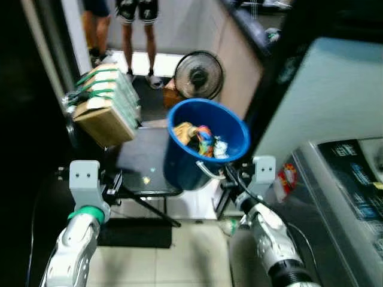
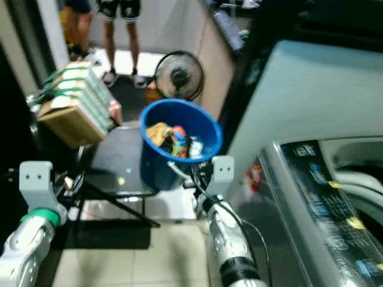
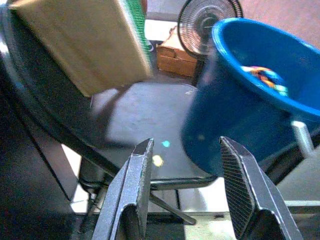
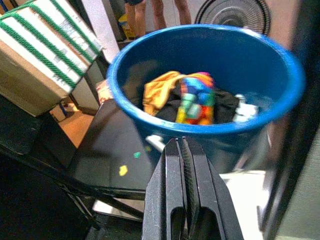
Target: Clothes washing
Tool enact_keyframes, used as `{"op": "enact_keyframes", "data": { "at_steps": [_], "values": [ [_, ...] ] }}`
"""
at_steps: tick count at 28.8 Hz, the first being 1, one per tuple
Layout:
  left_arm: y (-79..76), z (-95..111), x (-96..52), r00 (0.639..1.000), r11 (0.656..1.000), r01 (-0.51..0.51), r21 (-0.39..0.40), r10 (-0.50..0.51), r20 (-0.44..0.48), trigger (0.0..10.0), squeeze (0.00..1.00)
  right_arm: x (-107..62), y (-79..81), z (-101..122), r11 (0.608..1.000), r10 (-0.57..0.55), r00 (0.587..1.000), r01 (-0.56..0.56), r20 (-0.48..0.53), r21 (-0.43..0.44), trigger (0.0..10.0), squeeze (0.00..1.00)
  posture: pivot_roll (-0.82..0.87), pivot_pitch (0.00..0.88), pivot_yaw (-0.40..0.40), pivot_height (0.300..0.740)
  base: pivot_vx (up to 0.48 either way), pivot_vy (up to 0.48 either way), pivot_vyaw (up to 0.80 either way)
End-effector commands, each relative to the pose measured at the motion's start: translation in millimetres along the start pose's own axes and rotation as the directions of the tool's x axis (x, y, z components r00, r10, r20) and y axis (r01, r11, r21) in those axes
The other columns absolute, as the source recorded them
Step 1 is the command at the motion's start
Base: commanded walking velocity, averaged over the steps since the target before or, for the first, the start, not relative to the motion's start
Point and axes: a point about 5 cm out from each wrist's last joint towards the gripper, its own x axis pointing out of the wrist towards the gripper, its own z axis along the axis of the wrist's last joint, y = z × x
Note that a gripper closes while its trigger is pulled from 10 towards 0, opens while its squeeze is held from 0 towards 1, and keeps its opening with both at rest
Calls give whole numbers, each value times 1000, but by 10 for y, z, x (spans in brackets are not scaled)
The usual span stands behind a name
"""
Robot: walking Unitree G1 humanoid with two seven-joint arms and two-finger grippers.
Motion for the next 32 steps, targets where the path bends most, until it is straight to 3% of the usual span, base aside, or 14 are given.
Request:
{"op": "enact_keyframes", "data": {
  "at_steps": [1, 7, 32],
  "values": [
    [-26, -42, -21, 1000, 1000, 9, -26, -10, -19, 10000, 0, -43, -46, -50, 1000, -14, 1000, 13, -21, -4, 10000, 0, 138, 5, -13, 740, 0, 480, 0],
    [-26, -32, -31, 1000, 1000, 13, -26, -13, -7, 10000, 0, -46, -46, -57, 1000, -14, 1000, 13, -23, -4, 10000, 0, 138, 5, -13, 740, 0, 480, 0],
    [-48, -8, -42, 999, 1000, 22, 19, -23, 22, 10000, 0, -46, -10, -53, 999, 30, 999, -31, -21, -9, 10000, 0, 134, 0, -13, 740, 0, 0, 0]
  ]
}}
